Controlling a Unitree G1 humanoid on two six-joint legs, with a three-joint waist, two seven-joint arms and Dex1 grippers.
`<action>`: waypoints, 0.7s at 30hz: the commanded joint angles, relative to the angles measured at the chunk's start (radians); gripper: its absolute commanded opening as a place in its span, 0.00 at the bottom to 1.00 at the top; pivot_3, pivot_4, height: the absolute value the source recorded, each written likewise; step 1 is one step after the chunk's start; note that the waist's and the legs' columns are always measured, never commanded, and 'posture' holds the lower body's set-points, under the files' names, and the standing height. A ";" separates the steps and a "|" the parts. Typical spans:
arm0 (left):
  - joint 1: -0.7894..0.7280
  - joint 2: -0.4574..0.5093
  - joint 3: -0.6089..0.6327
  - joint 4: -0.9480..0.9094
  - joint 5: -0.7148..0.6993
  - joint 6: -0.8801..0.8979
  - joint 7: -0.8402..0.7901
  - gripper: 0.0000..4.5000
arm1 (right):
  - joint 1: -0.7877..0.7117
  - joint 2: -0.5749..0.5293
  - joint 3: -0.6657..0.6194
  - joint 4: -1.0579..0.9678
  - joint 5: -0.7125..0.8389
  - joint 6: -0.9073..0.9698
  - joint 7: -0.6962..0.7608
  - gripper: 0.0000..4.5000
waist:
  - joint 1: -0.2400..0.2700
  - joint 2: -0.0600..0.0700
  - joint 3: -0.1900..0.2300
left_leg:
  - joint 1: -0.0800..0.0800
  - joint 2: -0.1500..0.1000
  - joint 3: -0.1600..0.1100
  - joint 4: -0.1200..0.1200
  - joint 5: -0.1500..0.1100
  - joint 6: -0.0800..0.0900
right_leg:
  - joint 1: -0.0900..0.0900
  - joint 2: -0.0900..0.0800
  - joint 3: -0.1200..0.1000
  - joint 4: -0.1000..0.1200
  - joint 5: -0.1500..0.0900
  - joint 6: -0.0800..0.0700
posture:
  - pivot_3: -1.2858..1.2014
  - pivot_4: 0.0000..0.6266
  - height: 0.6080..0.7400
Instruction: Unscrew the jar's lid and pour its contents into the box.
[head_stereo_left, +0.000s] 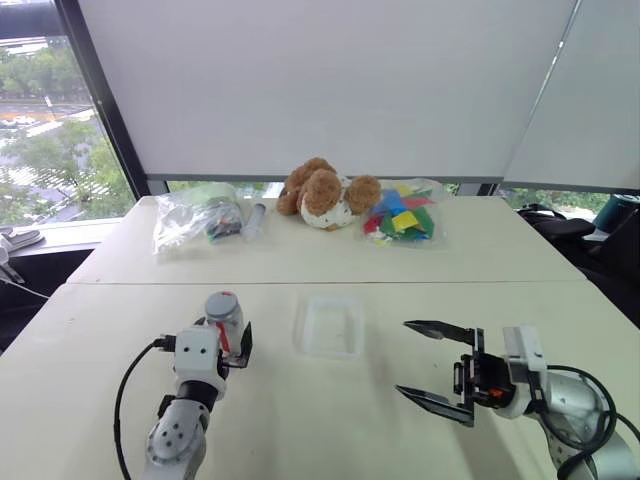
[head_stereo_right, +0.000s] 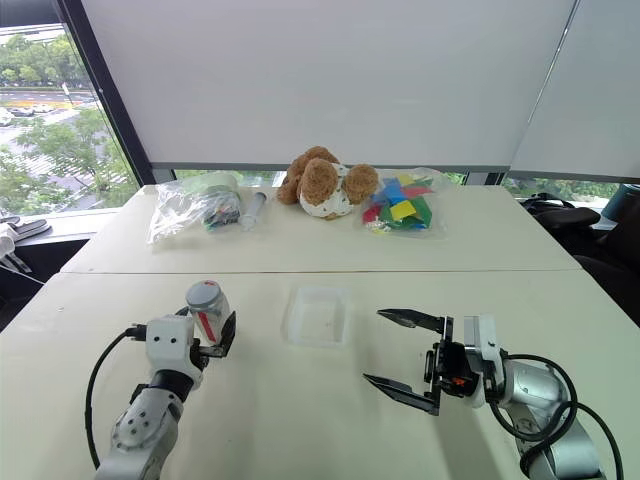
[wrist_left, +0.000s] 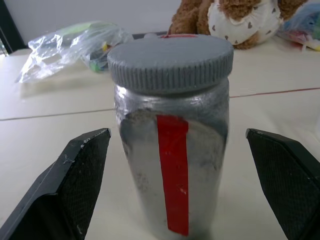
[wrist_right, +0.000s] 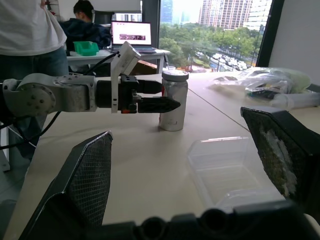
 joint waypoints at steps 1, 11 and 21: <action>-0.069 0.009 0.010 0.085 0.008 -0.062 -0.001 0.99 | 0.006 -0.009 -0.025 -0.040 0.006 -0.007 -0.015 1.00 | 0.000 0.000 0.000 | 0.000 0.000 0.000 0.000 0.000 0.000 | 0.000 0.000 0.000 0.000 0.000 0.000 | 0.52 0.24 1.00; -0.091 0.018 0.014 0.154 -0.006 -0.095 -0.014 0.52 | 0.021 -0.002 -0.022 -0.069 -0.006 -0.009 -0.062 1.00 | 0.000 0.000 0.000 | 0.000 0.000 0.000 0.000 0.000 0.000 | 0.000 0.000 0.000 0.001 0.000 0.000 | 0.52 0.24 1.00; -0.184 0.488 0.186 0.045 -0.616 0.214 -0.698 0.52 | -0.058 -0.059 -0.013 -0.184 0.046 0.221 -0.215 1.00 | -0.002 0.002 0.001 | 0.001 0.004 0.000 0.000 0.000 0.000 | -0.002 0.002 0.000 0.004 0.000 -0.001 | 0.52 0.24 1.00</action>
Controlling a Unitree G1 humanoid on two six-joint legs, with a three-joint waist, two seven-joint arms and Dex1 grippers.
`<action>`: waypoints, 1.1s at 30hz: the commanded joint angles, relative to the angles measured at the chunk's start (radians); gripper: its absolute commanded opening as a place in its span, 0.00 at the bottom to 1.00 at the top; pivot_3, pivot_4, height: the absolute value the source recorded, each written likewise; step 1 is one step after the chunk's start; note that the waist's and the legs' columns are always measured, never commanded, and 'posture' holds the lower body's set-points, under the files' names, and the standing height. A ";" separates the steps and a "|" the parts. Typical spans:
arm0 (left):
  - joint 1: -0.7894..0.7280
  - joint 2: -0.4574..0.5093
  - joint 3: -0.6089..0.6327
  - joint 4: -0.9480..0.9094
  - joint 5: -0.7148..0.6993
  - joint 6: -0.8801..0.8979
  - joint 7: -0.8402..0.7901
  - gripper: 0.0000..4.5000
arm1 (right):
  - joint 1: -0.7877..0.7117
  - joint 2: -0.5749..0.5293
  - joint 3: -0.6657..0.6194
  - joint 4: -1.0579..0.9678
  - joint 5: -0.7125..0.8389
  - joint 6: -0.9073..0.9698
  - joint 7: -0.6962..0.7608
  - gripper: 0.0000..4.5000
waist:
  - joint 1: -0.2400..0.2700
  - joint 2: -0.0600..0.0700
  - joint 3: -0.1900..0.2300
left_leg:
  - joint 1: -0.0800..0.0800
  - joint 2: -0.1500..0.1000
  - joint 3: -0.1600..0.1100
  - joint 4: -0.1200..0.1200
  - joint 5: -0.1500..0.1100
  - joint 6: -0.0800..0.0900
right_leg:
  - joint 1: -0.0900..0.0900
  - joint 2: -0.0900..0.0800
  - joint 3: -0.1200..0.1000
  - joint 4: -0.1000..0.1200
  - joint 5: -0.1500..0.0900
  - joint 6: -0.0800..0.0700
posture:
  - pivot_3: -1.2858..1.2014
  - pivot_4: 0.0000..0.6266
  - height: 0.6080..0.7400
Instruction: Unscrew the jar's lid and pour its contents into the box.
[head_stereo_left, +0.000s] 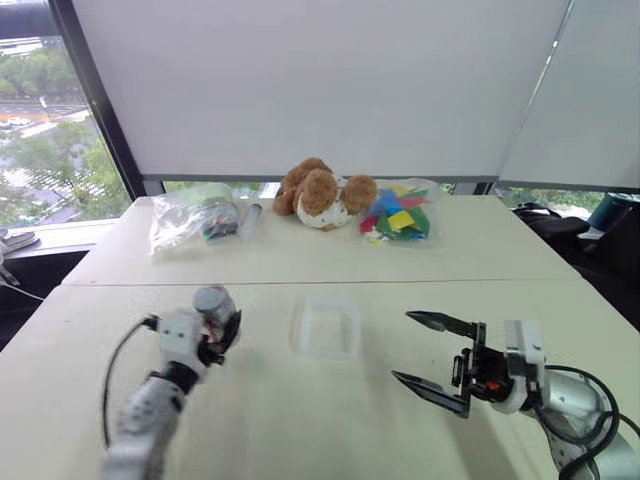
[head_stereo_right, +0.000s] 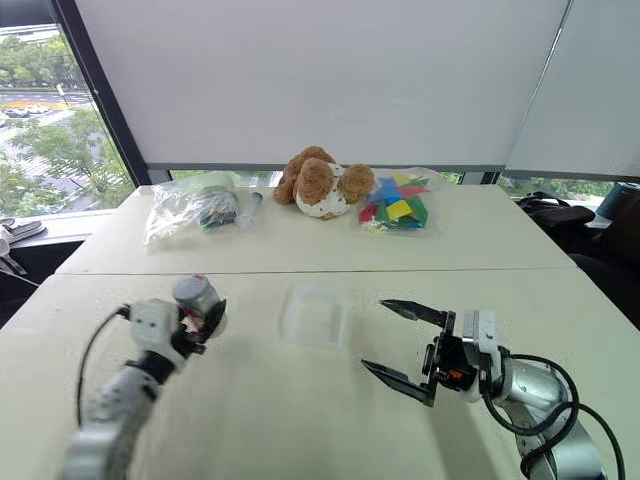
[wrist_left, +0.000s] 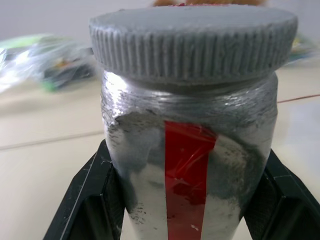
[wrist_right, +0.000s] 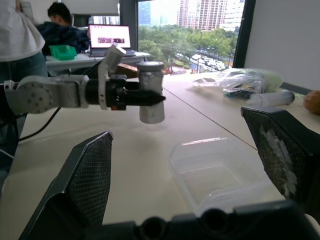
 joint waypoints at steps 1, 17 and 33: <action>-0.077 0.191 -0.002 -0.050 -0.194 0.193 -0.291 0.52 | -0.065 -0.050 0.004 -0.110 0.040 0.174 -0.109 1.00 | 0.003 0.001 0.000 | 0.000 0.000 0.000 0.000 0.000 0.000 | 0.000 0.000 0.000 0.000 0.000 0.000 | 0.52 0.24 1.00; -0.472 0.135 -0.344 0.122 -0.042 0.188 -0.576 0.52 | -0.576 0.129 0.247 -0.226 0.179 0.782 -0.582 1.00 | 0.001 0.001 0.000 | -0.006 -0.003 0.000 0.000 0.000 0.000 | -0.004 0.002 0.000 -0.001 0.000 0.000 | 0.52 0.24 1.00; -0.464 0.044 -0.343 0.105 0.005 0.163 -0.530 0.52 | -0.607 0.186 0.291 -0.129 0.057 0.788 -0.540 1.00 | -0.004 0.001 0.000 | -0.014 -0.002 0.000 0.004 0.001 0.001 | -0.016 0.006 0.001 0.009 0.003 0.004 | 0.52 0.24 1.00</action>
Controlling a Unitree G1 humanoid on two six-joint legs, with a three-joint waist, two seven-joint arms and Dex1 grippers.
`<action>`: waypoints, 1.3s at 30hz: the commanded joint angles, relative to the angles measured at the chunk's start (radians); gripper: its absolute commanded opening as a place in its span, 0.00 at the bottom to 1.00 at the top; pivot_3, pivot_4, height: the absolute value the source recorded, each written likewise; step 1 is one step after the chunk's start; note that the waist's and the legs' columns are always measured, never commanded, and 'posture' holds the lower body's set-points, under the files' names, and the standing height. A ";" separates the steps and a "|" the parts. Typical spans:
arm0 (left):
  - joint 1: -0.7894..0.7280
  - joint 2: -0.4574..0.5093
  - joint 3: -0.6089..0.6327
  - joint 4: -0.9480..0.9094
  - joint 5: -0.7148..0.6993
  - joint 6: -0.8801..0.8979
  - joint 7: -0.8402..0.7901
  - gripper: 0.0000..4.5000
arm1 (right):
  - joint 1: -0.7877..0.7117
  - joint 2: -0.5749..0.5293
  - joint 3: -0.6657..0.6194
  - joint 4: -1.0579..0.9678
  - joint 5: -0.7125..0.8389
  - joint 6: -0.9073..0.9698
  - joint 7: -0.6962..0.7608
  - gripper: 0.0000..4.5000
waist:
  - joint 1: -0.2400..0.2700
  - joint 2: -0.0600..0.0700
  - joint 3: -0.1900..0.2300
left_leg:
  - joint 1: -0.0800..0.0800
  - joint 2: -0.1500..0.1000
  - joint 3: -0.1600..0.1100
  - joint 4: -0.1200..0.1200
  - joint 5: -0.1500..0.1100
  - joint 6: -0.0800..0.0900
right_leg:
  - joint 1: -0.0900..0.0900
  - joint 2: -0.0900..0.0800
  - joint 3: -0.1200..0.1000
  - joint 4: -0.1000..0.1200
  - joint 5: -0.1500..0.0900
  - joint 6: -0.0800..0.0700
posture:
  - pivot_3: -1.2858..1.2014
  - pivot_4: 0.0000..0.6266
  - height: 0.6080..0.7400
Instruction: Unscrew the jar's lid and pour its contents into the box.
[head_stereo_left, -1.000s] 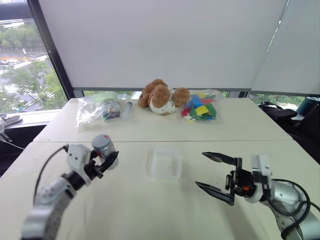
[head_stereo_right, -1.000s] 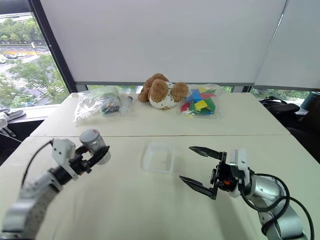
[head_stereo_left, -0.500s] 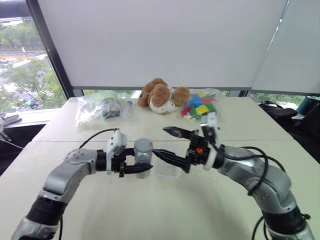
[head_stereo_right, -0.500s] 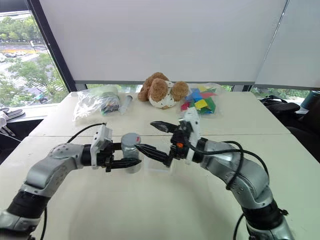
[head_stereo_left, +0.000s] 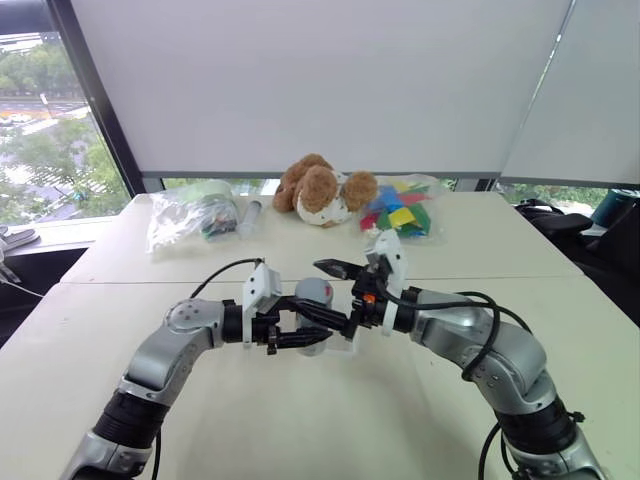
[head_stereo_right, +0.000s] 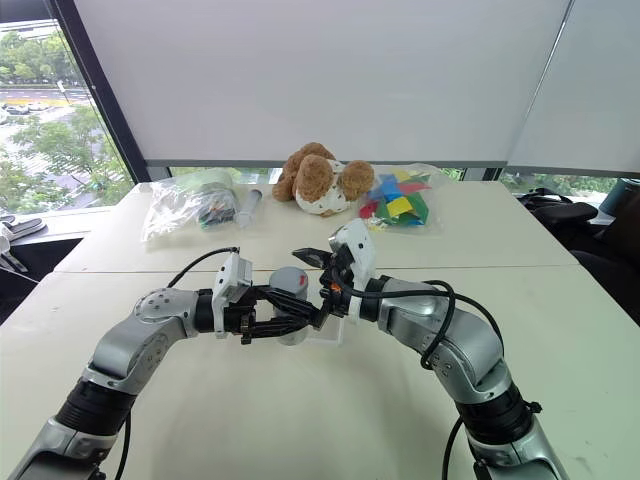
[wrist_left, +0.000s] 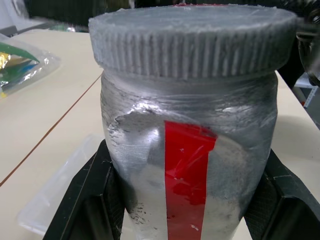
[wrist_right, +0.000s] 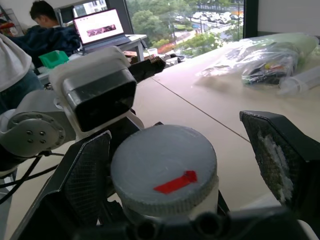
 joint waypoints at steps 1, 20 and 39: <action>-0.005 -0.005 0.022 -0.042 -0.004 -0.011 0.013 0.52 | -0.026 0.014 -0.020 -0.014 0.005 -0.011 0.021 1.00 | -0.001 0.000 0.000 | 0.000 0.000 0.000 0.000 0.000 0.000 | 0.000 0.000 0.000 0.000 0.000 0.000 | 0.52 0.24 1.00; -0.018 -0.011 -0.022 -0.012 -0.051 -0.137 -0.245 0.52 | -0.114 -0.104 -0.014 0.068 0.045 -0.073 0.457 0.52 | -0.002 0.000 0.000 | 0.000 0.000 0.000 0.000 0.000 0.000 | 0.000 0.000 0.000 0.000 0.000 0.000 | 0.52 0.24 1.00; -0.020 -0.017 -0.026 -0.037 -0.059 -0.118 -0.313 0.52 | -0.112 -0.118 -0.079 0.110 0.054 -0.125 0.597 0.97 | -0.001 0.000 0.000 | 0.000 0.000 0.000 0.001 0.000 0.000 | 0.000 0.001 0.000 0.000 0.000 0.000 | 0.52 0.24 1.00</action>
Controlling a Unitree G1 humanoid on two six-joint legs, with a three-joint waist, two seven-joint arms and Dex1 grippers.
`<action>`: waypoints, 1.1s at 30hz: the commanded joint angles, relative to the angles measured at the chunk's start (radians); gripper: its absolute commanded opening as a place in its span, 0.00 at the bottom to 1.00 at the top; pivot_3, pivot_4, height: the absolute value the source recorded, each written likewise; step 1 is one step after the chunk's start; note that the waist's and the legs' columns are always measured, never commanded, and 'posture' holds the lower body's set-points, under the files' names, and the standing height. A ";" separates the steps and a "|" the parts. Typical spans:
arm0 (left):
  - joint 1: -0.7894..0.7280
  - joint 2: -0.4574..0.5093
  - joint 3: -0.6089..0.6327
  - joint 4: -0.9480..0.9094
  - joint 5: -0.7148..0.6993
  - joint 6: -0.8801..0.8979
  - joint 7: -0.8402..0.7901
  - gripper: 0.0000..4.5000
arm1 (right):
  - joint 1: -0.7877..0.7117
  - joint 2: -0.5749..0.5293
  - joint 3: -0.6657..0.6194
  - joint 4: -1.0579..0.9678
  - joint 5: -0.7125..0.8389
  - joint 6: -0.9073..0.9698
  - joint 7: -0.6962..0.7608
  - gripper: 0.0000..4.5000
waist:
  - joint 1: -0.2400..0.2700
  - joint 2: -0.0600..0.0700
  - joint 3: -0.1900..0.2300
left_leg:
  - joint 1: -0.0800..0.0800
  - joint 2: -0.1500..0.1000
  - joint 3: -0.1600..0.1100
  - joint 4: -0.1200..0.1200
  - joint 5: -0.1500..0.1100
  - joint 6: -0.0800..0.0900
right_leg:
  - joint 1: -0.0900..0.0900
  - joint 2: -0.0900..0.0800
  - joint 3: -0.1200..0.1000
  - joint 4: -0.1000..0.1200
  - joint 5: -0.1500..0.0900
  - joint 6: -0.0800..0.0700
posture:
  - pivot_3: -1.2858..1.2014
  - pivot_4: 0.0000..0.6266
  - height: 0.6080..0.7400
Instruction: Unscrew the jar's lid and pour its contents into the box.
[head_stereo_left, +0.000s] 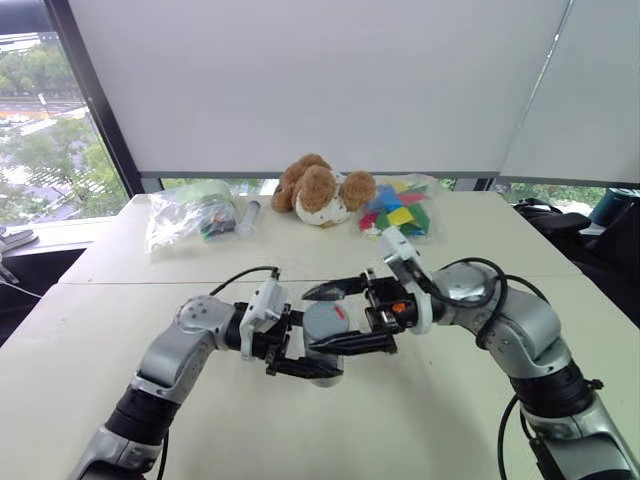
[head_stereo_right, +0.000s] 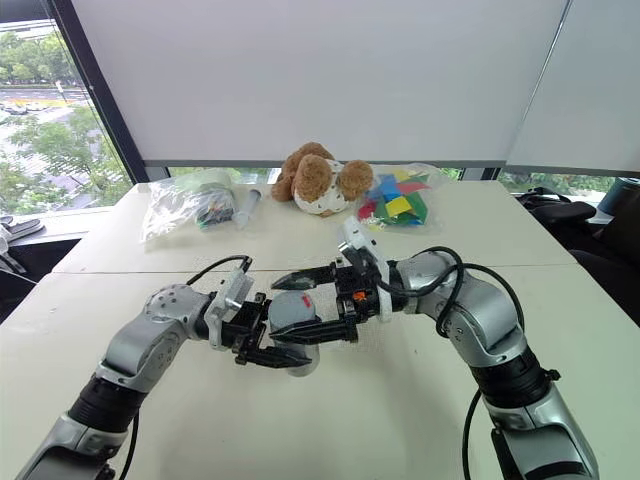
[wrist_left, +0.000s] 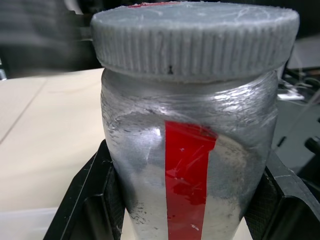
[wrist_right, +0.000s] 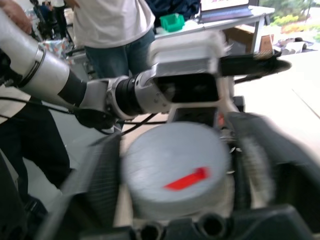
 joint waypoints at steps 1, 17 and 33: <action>0.013 0.022 0.024 -0.036 -0.010 0.002 0.012 0.52 | 0.008 0.008 -0.064 -0.015 0.011 -0.044 -0.026 0.97 | 0.000 0.000 0.000 | 0.000 0.000 0.000 0.000 0.000 0.000 | 0.000 0.000 0.000 0.000 0.000 0.000 | 0.52 0.24 1.00; 0.004 -0.024 0.080 0.013 0.059 0.075 0.329 0.52 | 0.073 0.149 -0.019 -0.120 -0.097 -0.032 -0.403 0.97 | 0.000 0.000 0.000 | 0.000 0.000 -0.001 0.000 0.000 0.000 | 0.000 0.000 0.000 0.001 0.000 0.000 | 0.52 0.24 1.00; 0.001 -0.032 0.052 -0.011 0.050 0.076 0.297 0.52 | 0.018 0.149 0.013 0.054 -0.215 -0.112 -0.350 0.97 | -0.001 0.000 0.000 | 0.000 0.000 0.000 0.000 0.000 0.000 | 0.000 0.000 0.000 0.001 0.000 0.000 | 0.52 0.24 1.00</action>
